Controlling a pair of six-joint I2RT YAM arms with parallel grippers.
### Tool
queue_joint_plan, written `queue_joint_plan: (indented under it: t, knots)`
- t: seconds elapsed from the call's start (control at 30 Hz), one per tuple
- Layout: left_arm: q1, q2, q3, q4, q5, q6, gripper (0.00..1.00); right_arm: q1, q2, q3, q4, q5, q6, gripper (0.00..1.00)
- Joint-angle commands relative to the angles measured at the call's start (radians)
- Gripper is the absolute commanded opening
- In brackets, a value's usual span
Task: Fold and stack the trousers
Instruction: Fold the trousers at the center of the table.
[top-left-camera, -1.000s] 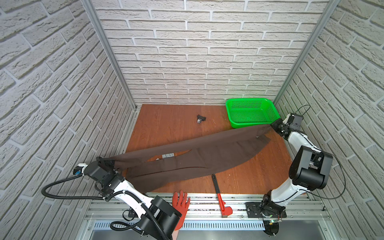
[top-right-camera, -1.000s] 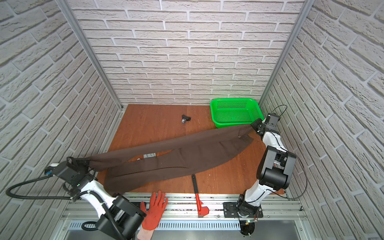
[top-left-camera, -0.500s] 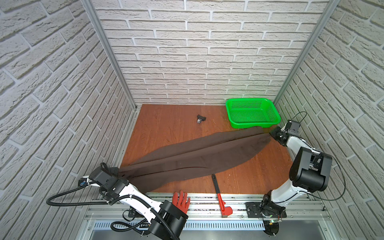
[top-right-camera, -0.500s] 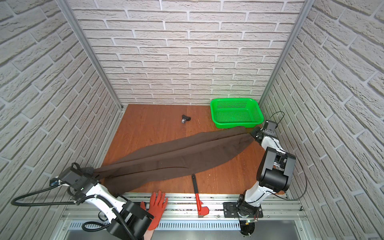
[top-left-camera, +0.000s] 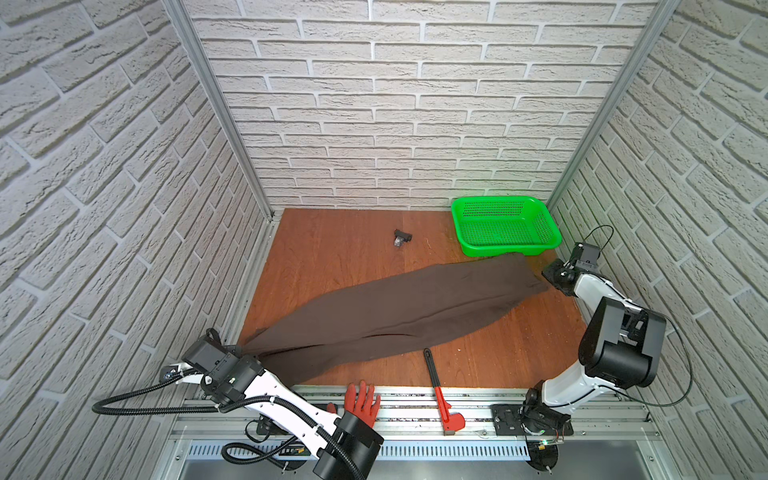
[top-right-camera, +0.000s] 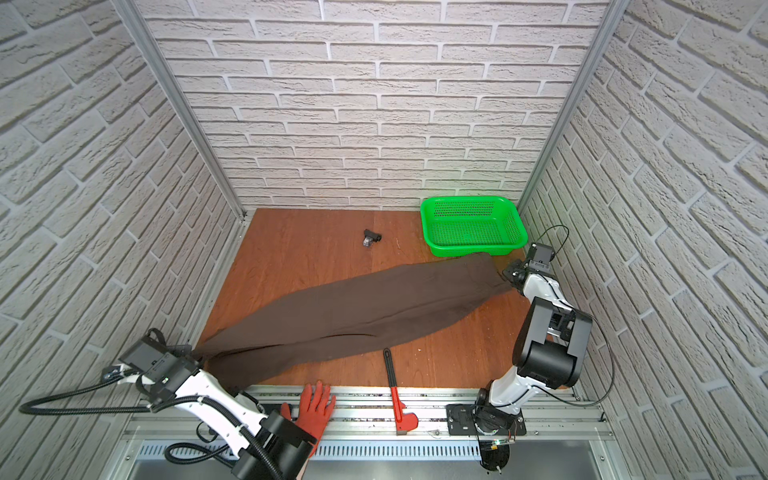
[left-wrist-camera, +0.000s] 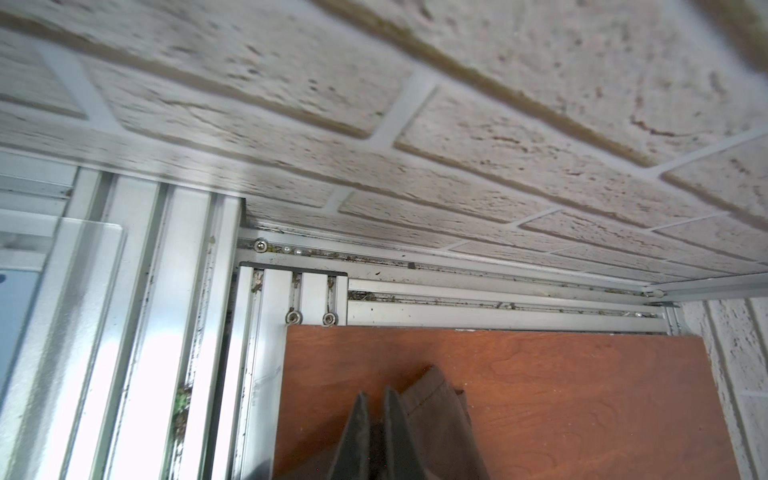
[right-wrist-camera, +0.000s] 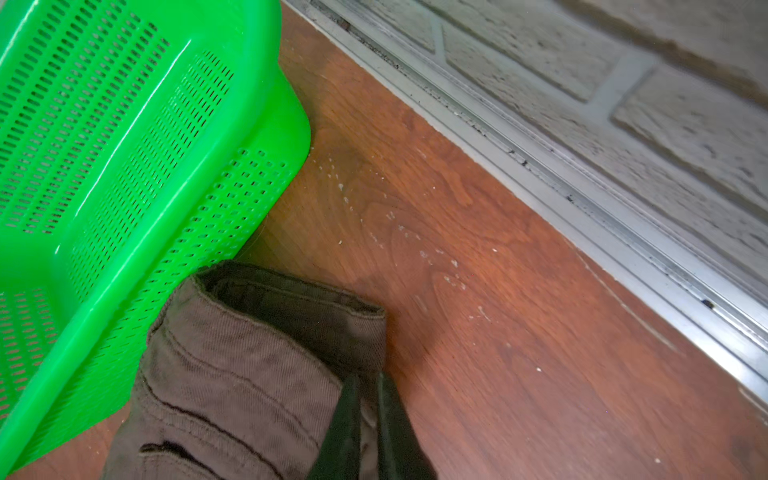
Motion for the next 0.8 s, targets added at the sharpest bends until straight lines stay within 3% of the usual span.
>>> queue_joint_plan:
  t: [0.0, 0.1, 0.13, 0.23, 0.33, 0.5, 0.77]
  knots:
    - [-0.003, -0.019, 0.038, -0.045, -0.07, 0.02, 0.0, -0.007, -0.033, 0.013, -0.014, 0.034, -0.017, 0.21]
    - [-0.002, -0.026, 0.045, -0.061, -0.074, 0.019, 0.0, -0.005, -0.031, 0.018, -0.017, 0.02, -0.014, 0.27]
    - [-0.002, -0.026, 0.048, -0.059, -0.063, 0.017, 0.08, -0.005, -0.031, 0.022, -0.02, 0.009, -0.013, 0.29]
    - [-0.002, -0.019, 0.061, -0.031, 0.0, 0.008, 0.47, 0.002, -0.033, 0.053, -0.053, -0.038, -0.01, 0.32]
    - [-0.003, -0.004, 0.091, -0.013, 0.06, -0.02, 0.66, 0.042, -0.039, 0.106, -0.127, -0.06, -0.019, 0.36]
    - [-0.018, 0.022, 0.14, 0.025, 0.178, -0.076, 0.79, 0.201, -0.032, 0.207, -0.295, -0.033, -0.07, 0.37]
    - [-0.107, 0.09, 0.211, 0.003, 0.315, -0.119, 0.76, 0.444, 0.029, 0.247, -0.558, -0.021, 0.06, 0.3]
